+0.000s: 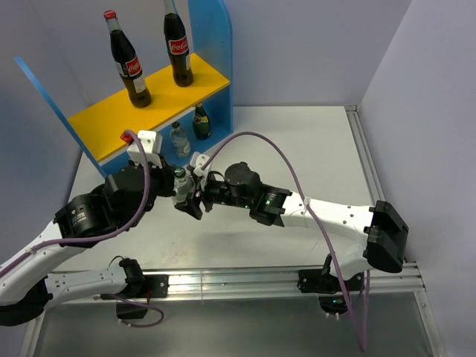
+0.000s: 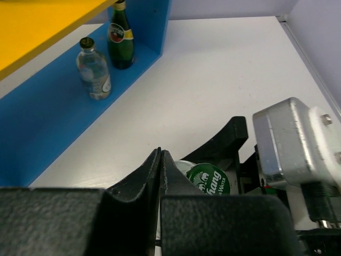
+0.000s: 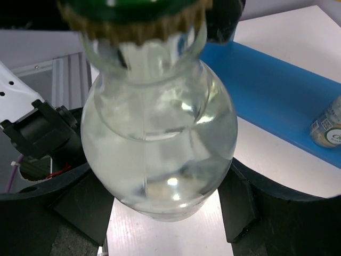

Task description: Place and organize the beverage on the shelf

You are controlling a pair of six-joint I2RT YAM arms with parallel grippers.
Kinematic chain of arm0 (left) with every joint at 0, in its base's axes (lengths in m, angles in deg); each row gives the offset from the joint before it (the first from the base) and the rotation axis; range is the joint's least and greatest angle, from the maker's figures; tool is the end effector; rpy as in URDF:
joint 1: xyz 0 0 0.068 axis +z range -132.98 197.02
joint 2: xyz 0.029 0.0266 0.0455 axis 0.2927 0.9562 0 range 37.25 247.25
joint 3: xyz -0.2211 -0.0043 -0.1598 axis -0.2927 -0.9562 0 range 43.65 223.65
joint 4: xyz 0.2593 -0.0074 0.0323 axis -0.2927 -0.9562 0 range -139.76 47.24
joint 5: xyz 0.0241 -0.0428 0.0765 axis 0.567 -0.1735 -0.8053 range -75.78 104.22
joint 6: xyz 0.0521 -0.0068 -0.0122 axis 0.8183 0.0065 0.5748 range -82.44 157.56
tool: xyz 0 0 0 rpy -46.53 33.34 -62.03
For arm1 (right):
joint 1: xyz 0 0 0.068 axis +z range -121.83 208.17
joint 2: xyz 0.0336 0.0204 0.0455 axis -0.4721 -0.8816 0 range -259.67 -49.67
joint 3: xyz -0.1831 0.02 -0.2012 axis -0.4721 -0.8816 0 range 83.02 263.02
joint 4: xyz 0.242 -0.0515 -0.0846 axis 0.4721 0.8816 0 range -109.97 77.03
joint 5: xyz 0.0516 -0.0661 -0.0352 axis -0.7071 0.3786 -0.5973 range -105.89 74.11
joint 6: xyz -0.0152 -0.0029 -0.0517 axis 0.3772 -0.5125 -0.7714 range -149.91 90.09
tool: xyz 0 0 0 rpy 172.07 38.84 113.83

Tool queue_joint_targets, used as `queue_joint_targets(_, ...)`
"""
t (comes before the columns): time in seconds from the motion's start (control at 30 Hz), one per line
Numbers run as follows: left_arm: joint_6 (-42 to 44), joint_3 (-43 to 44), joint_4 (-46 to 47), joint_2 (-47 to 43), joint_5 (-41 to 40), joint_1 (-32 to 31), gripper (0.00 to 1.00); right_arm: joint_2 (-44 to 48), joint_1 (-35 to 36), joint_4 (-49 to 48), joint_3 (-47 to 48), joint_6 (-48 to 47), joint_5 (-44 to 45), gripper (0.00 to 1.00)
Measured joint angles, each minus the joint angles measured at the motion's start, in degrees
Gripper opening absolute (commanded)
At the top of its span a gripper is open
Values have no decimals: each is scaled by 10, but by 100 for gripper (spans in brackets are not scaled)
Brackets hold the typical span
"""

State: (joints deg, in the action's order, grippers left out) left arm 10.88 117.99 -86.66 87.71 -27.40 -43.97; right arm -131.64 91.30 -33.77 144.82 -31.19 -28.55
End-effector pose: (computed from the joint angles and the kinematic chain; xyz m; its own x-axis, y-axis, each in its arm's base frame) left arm 0.0916 -0.1163 0.4367 -0.3059 -0.1403 -0.9417 0.2392 0.9460 -0.2187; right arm 0.1476 0.3086 0.3346 -0.0285 -0.1046 -0.9941 -0.9697 0.2443 0.0021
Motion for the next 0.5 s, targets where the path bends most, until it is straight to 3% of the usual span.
queue_joint_targets(0.27,3,-1,17,4,38,1,2,0,0,8,1,1,0,0)
queue_joint_targets(0.5,18,-17,44,-1,74,3,6,-15,0,15,16,1,0,0)
